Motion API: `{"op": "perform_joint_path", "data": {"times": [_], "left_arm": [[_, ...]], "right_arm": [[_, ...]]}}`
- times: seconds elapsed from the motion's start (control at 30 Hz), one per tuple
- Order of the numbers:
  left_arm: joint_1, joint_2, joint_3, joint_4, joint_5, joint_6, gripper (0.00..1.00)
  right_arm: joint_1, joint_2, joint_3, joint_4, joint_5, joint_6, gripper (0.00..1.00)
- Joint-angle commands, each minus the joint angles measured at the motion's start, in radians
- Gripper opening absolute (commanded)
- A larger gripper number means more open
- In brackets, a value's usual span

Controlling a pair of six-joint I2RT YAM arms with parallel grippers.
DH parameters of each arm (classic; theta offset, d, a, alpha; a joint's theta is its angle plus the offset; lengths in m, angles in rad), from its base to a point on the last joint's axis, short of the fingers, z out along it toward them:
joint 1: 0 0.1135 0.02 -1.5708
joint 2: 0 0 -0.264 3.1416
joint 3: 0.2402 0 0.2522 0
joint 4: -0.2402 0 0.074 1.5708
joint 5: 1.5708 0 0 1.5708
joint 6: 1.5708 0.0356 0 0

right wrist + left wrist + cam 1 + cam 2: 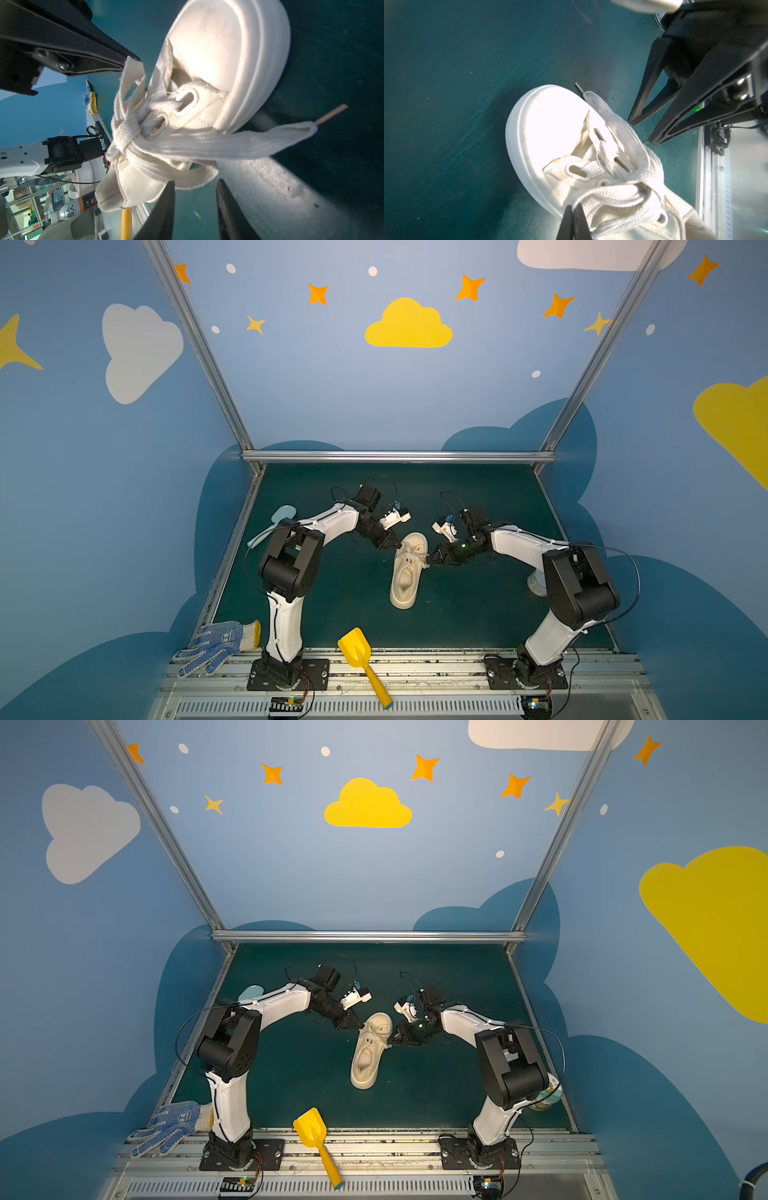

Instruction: Tie the shoes

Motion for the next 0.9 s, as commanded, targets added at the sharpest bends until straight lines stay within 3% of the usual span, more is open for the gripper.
{"op": "perform_joint_path", "data": {"times": [0.0,0.33,0.63,0.77,0.87], "left_arm": [[0.002,-0.024,-0.005,-0.005,0.024,-0.001,0.05],[0.001,-0.025,-0.005,-0.005,0.024,-0.003,0.05],[0.002,-0.026,-0.003,-0.006,0.022,-0.005,0.05],[0.002,-0.026,-0.002,-0.006,0.021,-0.005,0.05],[0.001,-0.028,0.003,-0.011,0.019,-0.004,0.04]], "right_arm": [[0.014,0.027,0.037,0.012,0.002,-0.027,0.37],[0.026,0.055,0.069,0.017,-0.006,-0.046,0.38],[0.031,0.097,0.087,0.017,-0.027,-0.066,0.32],[0.032,0.1,0.089,0.021,-0.034,-0.071,0.24],[0.032,0.097,0.09,0.014,-0.036,-0.071,0.13]]}}
